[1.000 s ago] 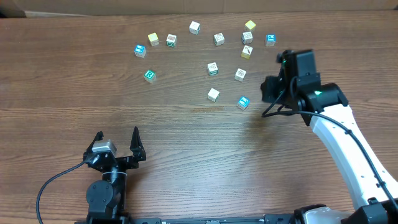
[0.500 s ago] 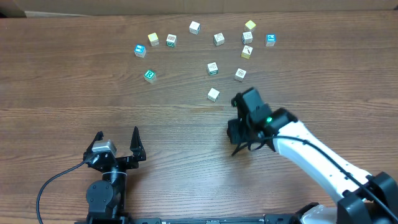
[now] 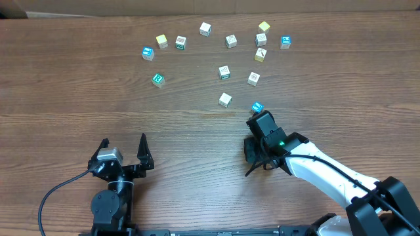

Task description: Form a horizontal line

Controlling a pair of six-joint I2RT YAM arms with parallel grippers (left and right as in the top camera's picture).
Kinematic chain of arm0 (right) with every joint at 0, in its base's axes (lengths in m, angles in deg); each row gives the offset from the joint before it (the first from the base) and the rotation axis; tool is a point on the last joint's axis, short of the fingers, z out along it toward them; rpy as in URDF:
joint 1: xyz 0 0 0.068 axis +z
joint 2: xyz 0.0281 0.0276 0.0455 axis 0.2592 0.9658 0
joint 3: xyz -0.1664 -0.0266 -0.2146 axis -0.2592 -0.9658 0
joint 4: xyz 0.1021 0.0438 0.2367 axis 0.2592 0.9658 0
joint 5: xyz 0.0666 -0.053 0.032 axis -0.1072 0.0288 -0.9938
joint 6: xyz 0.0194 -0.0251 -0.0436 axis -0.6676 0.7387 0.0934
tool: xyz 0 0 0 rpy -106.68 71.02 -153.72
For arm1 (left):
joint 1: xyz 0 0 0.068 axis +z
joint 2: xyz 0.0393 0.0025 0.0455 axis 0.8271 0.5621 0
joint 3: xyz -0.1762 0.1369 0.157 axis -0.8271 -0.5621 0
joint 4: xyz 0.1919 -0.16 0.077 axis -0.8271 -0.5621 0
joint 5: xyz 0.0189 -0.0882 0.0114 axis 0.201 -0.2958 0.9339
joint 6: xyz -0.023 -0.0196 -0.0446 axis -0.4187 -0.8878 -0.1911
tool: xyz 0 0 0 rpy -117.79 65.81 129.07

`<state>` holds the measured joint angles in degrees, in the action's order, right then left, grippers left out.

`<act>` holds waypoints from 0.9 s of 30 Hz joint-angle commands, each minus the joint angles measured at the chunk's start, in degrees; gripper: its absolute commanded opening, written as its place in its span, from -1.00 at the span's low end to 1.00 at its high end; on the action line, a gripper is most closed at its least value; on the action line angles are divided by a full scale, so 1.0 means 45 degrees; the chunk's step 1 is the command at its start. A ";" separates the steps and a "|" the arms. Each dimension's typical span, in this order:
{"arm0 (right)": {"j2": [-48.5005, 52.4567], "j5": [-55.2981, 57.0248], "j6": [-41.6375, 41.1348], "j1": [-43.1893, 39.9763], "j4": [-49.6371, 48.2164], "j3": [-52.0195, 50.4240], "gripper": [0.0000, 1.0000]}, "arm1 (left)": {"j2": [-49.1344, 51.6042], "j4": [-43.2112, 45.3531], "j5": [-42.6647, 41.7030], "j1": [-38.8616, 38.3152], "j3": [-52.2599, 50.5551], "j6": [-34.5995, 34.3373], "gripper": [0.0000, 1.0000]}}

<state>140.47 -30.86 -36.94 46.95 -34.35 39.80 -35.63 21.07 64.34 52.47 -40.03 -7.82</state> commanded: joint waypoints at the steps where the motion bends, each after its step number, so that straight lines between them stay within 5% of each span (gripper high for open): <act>1: 0.0005 0.0248 -0.0121 0.0049 -0.0228 -0.0068 -0.58 | -0.0131 0.0005 -0.0107 0.0078 -0.0049 0.0287 0.99; 27: 0.0015 0.0622 -0.0753 0.0359 -0.0743 -0.0583 -0.56 | -0.0121 0.0005 -0.0107 0.0078 -0.0049 0.0287 0.99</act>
<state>140.47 -28.28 -39.43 47.97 -37.32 37.55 -35.63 21.07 64.34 52.47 -40.03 -7.82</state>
